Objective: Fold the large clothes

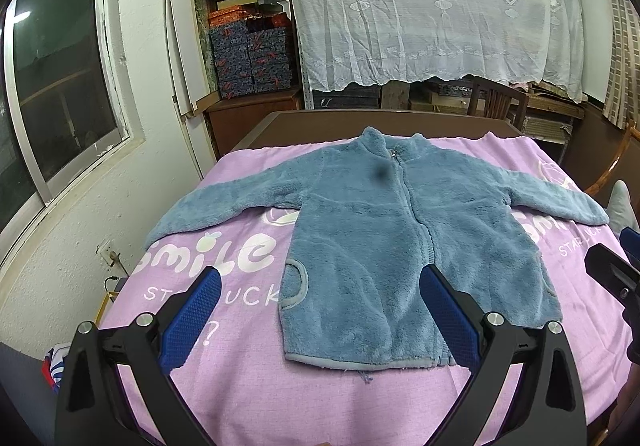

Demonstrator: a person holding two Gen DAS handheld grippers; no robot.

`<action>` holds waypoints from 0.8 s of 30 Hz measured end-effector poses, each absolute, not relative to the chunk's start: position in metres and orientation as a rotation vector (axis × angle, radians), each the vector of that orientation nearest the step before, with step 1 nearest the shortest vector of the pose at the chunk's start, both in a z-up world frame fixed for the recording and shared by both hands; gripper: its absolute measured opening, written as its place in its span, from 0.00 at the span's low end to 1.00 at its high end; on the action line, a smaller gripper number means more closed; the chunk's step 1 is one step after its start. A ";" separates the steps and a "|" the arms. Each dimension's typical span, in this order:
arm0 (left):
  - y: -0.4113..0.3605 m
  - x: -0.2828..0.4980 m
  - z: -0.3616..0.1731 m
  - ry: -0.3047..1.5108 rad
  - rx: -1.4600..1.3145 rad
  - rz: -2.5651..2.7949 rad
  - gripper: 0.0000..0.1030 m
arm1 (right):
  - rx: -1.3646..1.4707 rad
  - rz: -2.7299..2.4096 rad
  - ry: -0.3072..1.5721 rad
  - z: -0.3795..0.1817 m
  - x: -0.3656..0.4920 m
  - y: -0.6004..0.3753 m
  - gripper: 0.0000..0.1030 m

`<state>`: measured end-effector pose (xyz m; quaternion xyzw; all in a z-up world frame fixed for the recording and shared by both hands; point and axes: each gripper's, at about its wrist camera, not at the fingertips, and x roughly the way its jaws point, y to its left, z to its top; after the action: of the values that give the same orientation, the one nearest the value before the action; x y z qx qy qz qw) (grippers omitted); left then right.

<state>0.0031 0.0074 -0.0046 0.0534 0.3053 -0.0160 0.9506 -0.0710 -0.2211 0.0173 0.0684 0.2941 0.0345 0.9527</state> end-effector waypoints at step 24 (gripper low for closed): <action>0.008 0.003 -0.005 0.622 0.109 -0.033 0.97 | 0.140 0.070 0.595 0.020 -0.073 -0.221 0.96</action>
<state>0.0033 0.0078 -0.0046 0.0534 0.3058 -0.0164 0.9505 -0.0725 -0.2207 0.0198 0.0688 0.2927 0.0345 0.9531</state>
